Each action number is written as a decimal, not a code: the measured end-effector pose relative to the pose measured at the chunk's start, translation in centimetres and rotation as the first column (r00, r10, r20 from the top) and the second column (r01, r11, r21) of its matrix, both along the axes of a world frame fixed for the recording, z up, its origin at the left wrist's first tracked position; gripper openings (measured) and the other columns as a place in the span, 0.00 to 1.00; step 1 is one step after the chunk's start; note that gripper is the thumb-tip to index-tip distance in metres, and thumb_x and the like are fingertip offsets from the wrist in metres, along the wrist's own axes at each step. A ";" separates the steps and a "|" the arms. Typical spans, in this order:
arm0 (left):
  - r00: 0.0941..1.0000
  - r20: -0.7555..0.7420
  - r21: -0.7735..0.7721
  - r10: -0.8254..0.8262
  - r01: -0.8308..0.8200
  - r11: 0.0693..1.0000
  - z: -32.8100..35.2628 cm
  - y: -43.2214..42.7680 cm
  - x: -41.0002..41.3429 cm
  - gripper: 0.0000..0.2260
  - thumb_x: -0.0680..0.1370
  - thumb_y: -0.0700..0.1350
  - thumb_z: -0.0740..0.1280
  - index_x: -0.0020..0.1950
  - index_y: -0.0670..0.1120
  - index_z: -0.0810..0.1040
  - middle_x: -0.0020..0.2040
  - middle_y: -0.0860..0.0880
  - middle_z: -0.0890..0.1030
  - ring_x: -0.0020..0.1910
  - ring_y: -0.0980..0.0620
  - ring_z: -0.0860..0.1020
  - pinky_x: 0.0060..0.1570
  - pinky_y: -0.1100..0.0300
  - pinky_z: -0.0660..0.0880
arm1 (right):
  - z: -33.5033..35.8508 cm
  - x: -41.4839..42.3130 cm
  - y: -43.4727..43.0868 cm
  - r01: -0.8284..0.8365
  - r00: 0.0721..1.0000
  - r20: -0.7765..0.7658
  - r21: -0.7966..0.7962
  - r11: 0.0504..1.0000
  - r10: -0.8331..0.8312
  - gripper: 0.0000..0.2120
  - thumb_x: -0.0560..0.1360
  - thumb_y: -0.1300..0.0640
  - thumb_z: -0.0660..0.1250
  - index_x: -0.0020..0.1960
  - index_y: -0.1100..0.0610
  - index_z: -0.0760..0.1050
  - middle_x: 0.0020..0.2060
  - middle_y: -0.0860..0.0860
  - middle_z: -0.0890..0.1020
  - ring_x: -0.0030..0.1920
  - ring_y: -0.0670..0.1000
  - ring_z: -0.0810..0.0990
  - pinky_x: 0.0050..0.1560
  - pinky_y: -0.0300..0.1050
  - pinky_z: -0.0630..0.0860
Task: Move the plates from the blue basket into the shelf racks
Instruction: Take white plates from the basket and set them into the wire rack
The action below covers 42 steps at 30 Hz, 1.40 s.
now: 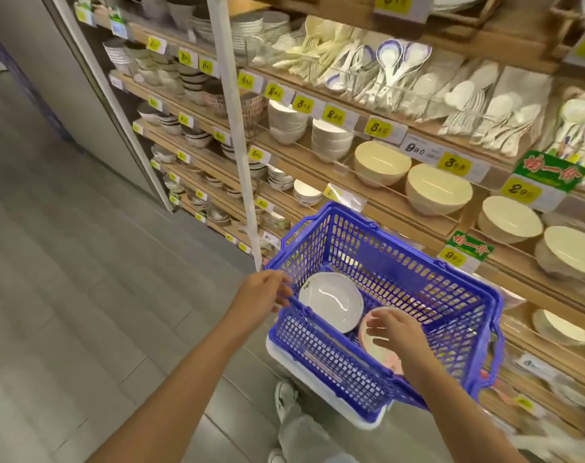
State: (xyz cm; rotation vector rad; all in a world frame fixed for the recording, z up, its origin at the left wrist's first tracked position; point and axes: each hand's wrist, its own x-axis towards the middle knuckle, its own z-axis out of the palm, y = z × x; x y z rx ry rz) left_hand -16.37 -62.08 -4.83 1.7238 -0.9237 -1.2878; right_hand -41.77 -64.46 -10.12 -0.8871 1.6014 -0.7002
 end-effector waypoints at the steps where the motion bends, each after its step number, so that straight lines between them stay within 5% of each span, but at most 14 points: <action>1: 1.000 -0.001 0.013 -0.024 0.024 1.000 -0.3 -1.0 -0.1 0.13 0.82 0.44 0.57 0.44 0.47 0.79 0.37 0.49 0.83 0.33 0.53 0.80 0.35 0.60 0.75 | -0.7 0.3 -0.6 0.018 1.000 0.001 0.016 1.000 -0.018 0.09 0.80 0.63 0.59 0.50 0.64 0.78 0.41 0.60 0.82 0.41 0.57 0.79 0.43 0.47 0.75; 10: 0.980 0.002 0.253 -0.197 0.190 0.949 -5.0 -11.3 -1.7 0.11 0.82 0.41 0.58 0.41 0.45 0.76 0.35 0.47 0.79 0.30 0.51 0.74 0.29 0.63 0.70 | -8.3 0.7 -6.6 0.180 0.979 0.047 0.265 0.947 -0.199 0.09 0.81 0.61 0.58 0.53 0.65 0.75 0.42 0.60 0.79 0.37 0.54 0.76 0.36 0.43 0.70; 16: 0.960 0.096 0.395 -0.264 0.207 0.895 -10.3 -17.9 -3.6 0.11 0.80 0.41 0.59 0.38 0.45 0.73 0.36 0.45 0.76 0.35 0.48 0.73 0.35 0.58 0.69 | -11.8 -0.2 -9.9 0.230 0.966 0.014 0.403 0.886 -0.257 0.10 0.80 0.65 0.55 0.41 0.59 0.69 0.32 0.55 0.70 0.29 0.50 0.68 0.32 0.39 0.60; 19: 0.925 0.183 0.466 -0.334 0.217 0.858 -13.9 -19.9 -4.3 0.12 0.79 0.40 0.59 0.38 0.38 0.74 0.45 0.29 0.76 0.42 0.39 0.74 0.42 0.50 0.71 | -13.9 -0.2 -11.4 0.194 0.981 -0.061 0.436 0.879 -0.186 0.09 0.80 0.64 0.58 0.41 0.57 0.70 0.34 0.54 0.71 0.30 0.51 0.68 0.32 0.41 0.63; 23: 0.847 0.261 0.571 -0.463 0.252 0.782 -19.0 -22.0 -5.4 0.15 0.79 0.40 0.60 0.62 0.32 0.74 0.62 0.34 0.76 0.62 0.39 0.75 0.55 0.53 0.71 | -16.9 0.8 -13.8 0.184 0.979 -0.156 0.396 0.900 -0.132 0.06 0.76 0.63 0.60 0.42 0.58 0.73 0.38 0.56 0.75 0.37 0.54 0.74 0.36 0.46 0.67; 27: 0.864 0.188 0.677 -0.468 0.231 0.699 -23.8 -22.4 -5.9 0.18 0.80 0.40 0.58 0.68 0.32 0.69 0.66 0.36 0.74 0.65 0.39 0.73 0.60 0.53 0.72 | -20.0 1.7 -15.4 0.158 0.953 -0.299 0.355 0.921 -0.049 0.11 0.75 0.63 0.61 0.56 0.63 0.75 0.54 0.62 0.80 0.55 0.61 0.78 0.55 0.51 0.72; 32: 0.871 0.127 0.769 -0.474 0.216 0.602 -27.8 -21.7 -6.1 0.20 0.80 0.40 0.59 0.71 0.34 0.66 0.69 0.37 0.71 0.67 0.39 0.71 0.64 0.51 0.71 | -22.8 3.5 -16.4 0.045 0.848 -0.500 0.399 0.916 0.176 0.17 0.78 0.61 0.60 0.64 0.68 0.68 0.62 0.64 0.75 0.62 0.63 0.74 0.58 0.49 0.70; 39: 0.927 0.087 0.788 -0.364 0.159 0.594 -30.3 -21.7 -6.0 0.22 0.78 0.39 0.59 0.71 0.35 0.64 0.67 0.36 0.73 0.64 0.37 0.73 0.65 0.46 0.71 | -25.7 4.9 -17.4 0.025 0.663 -0.653 0.507 0.861 0.366 0.22 0.78 0.62 0.58 0.70 0.64 0.59 0.66 0.63 0.69 0.65 0.61 0.71 0.64 0.49 0.67; 42: 0.952 0.066 0.792 -0.298 0.132 0.596 -30.2 -21.7 -6.3 0.23 0.78 0.39 0.59 0.72 0.36 0.63 0.67 0.38 0.73 0.63 0.38 0.74 0.64 0.46 0.72 | -26.0 4.6 -18.0 0.029 0.658 -0.656 0.513 0.858 0.370 0.20 0.78 0.63 0.58 0.68 0.64 0.60 0.65 0.63 0.70 0.65 0.60 0.71 0.63 0.49 0.68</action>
